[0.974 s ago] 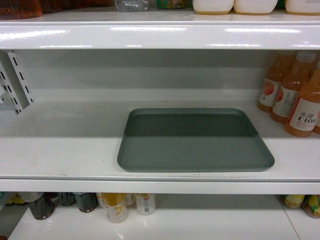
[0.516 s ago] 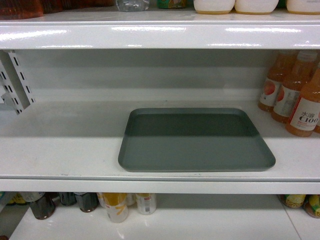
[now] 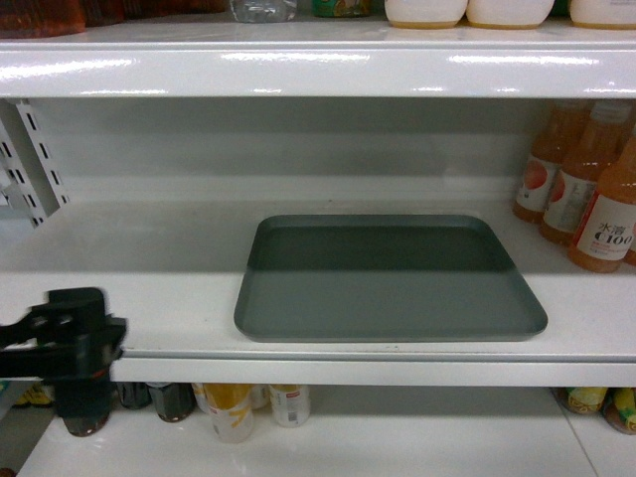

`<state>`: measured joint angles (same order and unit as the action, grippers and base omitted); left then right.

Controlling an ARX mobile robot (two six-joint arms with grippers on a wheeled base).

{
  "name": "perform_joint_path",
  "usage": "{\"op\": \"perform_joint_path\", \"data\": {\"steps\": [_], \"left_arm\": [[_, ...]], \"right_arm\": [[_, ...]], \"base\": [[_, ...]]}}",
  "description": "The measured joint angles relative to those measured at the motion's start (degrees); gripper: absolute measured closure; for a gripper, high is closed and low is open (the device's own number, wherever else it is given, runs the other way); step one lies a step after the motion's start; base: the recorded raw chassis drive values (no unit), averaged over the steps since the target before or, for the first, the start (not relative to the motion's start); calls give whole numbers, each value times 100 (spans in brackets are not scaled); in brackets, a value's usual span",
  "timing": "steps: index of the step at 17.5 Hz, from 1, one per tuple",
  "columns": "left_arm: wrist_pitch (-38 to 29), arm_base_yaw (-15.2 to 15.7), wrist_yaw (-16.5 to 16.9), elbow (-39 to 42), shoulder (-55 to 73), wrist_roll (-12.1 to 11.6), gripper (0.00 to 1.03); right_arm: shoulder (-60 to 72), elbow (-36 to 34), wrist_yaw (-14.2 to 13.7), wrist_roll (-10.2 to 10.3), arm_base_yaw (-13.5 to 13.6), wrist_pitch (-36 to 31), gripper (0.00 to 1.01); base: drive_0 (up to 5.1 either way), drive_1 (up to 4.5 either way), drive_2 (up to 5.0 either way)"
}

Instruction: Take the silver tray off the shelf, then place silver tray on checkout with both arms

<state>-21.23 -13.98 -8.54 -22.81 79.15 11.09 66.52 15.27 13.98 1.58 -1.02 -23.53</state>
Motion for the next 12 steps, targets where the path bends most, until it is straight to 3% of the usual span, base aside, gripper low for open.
{"op": "perform_joint_path", "data": {"steps": [2,5,12], "left_arm": [[-192,-125,24,-586,1178,52,5],[157,-184,90,-1832,2621,96,5],[820,-216,26,-3882,4247,116,5]], "right_arm": [[1196,498,-2,9,22,-393,3],[2916,1550,-63,94,15,-564,3],[4918,3685,-452,308,2,-39,3]], "base": [[0,0,0],[0,0,0],[0,0,0]]}}
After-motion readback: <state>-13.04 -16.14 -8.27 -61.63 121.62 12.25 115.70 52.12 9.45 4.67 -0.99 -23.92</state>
